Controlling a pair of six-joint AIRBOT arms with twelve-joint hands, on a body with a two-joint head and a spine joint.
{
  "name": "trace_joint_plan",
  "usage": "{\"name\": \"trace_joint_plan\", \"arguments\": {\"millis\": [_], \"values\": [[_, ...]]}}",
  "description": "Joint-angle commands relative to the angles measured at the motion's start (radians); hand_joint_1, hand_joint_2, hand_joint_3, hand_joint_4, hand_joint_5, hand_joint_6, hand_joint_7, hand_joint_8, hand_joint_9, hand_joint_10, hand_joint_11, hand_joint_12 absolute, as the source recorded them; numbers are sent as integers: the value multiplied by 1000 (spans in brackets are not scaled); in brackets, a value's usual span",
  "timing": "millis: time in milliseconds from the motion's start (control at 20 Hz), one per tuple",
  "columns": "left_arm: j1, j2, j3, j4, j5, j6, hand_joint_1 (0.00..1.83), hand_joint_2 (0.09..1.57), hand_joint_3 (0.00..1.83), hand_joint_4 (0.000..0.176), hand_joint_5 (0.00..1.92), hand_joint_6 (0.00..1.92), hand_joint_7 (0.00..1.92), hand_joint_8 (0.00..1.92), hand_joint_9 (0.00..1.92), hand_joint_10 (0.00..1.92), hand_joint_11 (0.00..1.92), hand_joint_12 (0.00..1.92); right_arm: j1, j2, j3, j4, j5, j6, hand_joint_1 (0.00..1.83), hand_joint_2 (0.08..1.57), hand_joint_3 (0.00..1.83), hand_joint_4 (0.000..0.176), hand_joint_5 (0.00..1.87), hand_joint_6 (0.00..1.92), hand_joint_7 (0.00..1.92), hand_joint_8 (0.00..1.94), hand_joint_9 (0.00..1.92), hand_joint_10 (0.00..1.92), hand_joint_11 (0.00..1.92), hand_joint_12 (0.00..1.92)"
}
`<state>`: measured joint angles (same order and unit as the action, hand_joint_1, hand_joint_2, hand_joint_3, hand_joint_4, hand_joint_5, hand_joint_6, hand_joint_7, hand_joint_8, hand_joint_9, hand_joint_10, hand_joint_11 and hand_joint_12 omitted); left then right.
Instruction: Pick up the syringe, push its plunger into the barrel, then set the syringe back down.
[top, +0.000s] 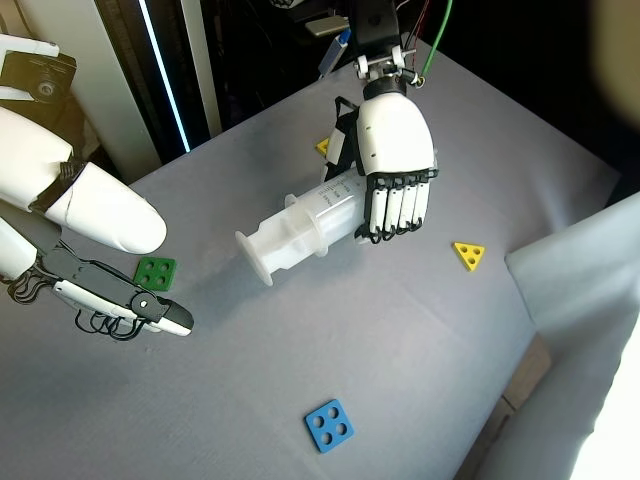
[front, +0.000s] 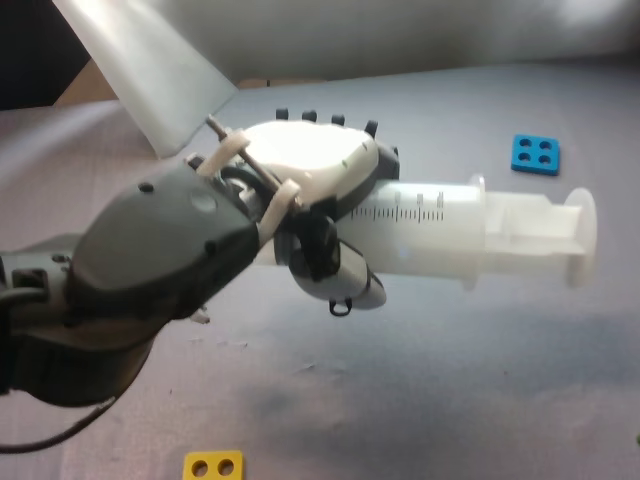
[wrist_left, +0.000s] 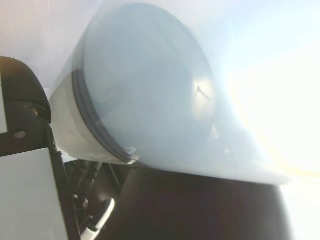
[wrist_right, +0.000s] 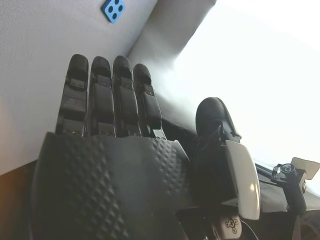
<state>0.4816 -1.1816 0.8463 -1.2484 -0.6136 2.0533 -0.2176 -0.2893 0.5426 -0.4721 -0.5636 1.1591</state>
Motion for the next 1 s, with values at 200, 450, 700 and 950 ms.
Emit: {"name": "trace_joint_plan", "arguments": {"millis": [200,450,700,950], "values": [[-64,19,-15,10,-14,46,1311,1294,1,0,688,1324,602,1659,553,1687,433,1631,5,-3,-29,-69,72,92,0,1276,1,0,233,9,210,5,139,8,0,251],[-78,22,-21,-2,-8,48,1314,1288,0,0,680,1329,625,1634,569,1672,439,1623,9,-63,-29,-171,26,217,0,1279,0,0,233,2,219,3,153,8,0,287],[-81,23,-27,-4,-4,48,1313,1289,0,0,687,1324,619,1626,560,1690,422,1642,31,-148,-27,-236,-15,302,0,1283,2,0,218,0,209,0,149,5,0,288],[-80,23,-31,-4,3,50,1311,1290,0,0,676,1368,616,1599,576,1681,440,1615,45,-193,-20,-242,-34,317,0,1283,0,0,258,7,236,4,166,6,0,333]]}}
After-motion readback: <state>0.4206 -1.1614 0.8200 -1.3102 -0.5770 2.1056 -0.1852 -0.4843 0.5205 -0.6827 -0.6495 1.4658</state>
